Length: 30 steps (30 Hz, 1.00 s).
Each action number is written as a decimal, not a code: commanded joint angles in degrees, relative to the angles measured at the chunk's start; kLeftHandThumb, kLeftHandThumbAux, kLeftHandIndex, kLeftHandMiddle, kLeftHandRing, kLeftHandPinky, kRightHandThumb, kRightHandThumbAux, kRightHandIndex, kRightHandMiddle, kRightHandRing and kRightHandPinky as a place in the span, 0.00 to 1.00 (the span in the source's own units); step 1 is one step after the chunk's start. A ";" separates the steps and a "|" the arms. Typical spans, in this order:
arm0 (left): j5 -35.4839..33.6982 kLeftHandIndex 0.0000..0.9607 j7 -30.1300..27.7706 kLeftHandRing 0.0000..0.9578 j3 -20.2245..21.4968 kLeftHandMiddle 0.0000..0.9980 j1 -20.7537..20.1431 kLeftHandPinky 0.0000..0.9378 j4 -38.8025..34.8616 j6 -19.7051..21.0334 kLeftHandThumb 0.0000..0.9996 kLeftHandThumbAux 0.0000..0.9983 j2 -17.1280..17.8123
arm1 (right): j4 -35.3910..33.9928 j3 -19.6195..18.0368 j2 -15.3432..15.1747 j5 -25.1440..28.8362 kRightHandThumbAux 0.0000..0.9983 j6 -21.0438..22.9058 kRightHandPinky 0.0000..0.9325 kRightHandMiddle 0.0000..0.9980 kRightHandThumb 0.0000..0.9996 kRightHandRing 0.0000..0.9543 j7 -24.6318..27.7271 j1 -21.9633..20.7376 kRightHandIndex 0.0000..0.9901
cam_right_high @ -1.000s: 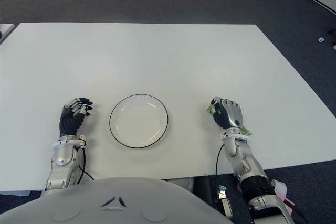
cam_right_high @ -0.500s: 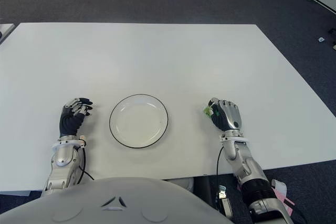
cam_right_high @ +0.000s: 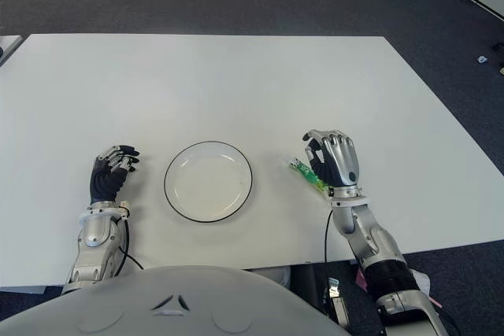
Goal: Put the toothpaste on the table into the plate.
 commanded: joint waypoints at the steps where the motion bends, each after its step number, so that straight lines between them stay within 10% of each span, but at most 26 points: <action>1: 0.33 0.45 0.23 0.54 -0.25 0.47 0.97 0.58 2.11 2.49 0.70 0.72 -0.41 | 1.78 0.21 -0.16 -1.88 0.72 -3.12 0.95 0.89 0.71 0.93 -3.44 -2.02 0.44; 11: -0.25 0.45 -0.34 0.55 -0.35 0.47 1.38 0.57 1.30 3.34 0.70 0.72 -0.48 | 0.48 0.20 -0.72 -3.75 0.72 -3.42 0.91 0.87 0.71 0.90 -3.28 -2.03 0.44; 24: 0.15 0.45 -0.15 0.54 -0.62 0.46 2.09 0.58 0.46 2.99 0.70 0.72 -0.46 | -22.43 -5.74 -1.62 2.39 0.71 12.79 0.63 0.66 0.69 0.67 26.56 8.60 0.43; 30: -0.06 0.45 -0.34 0.55 -0.67 0.46 2.07 0.58 0.52 2.73 0.71 0.72 -0.45 | -29.83 -6.04 -2.18 -1.76 0.42 23.36 0.34 0.38 0.39 0.37 40.33 10.93 0.30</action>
